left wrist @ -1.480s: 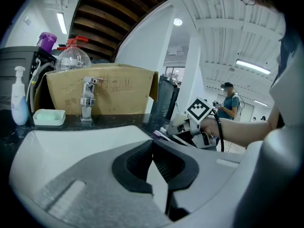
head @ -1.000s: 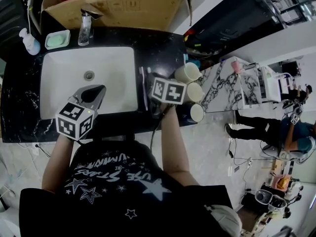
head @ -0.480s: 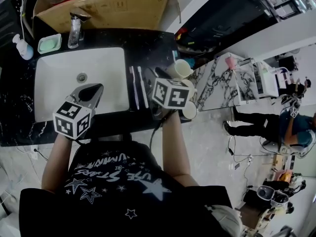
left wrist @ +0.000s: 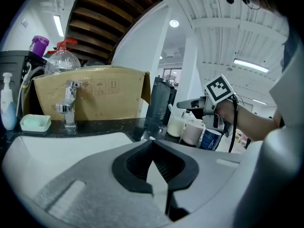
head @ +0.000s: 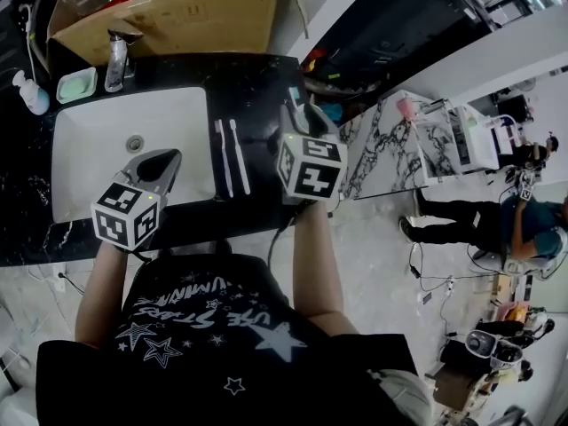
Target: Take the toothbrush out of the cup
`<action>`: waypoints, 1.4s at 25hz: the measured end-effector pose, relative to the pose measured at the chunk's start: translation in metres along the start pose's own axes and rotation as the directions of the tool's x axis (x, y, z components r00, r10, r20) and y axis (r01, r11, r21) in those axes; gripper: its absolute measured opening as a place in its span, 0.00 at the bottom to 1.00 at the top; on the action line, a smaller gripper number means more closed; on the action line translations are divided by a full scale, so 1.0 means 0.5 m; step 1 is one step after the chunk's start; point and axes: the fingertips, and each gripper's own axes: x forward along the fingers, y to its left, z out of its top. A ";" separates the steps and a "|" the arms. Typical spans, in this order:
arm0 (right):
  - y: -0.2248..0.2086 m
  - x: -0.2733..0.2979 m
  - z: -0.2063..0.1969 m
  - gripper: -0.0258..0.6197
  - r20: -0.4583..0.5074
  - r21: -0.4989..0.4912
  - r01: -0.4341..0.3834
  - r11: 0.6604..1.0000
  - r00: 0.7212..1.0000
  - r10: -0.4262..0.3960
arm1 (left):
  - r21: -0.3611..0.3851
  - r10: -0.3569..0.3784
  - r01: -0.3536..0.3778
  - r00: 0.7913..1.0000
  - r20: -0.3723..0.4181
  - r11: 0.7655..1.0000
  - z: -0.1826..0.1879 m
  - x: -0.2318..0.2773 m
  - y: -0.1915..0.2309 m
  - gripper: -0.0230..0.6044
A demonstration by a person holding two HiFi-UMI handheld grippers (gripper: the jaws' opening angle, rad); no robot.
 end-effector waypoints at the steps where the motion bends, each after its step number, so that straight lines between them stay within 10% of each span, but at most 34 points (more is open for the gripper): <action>1: -0.008 0.005 -0.003 0.30 -0.007 -0.019 0.011 1.000 1.000 -0.011 | -0.001 0.002 -0.002 1.000 0.002 1.000 0.002 0.004 -0.003 0.05; 22: -0.024 0.106 -0.073 0.22 -0.240 -0.285 0.010 0.958 0.967 -0.082 | -0.028 0.037 -0.037 0.999 0.006 0.999 0.014 0.045 0.017 0.05; 35: -0.031 0.110 -0.066 0.09 -0.214 -0.321 0.050 0.946 0.969 -0.124 | -0.037 0.037 -0.037 0.999 -0.004 0.999 0.001 0.026 0.033 0.05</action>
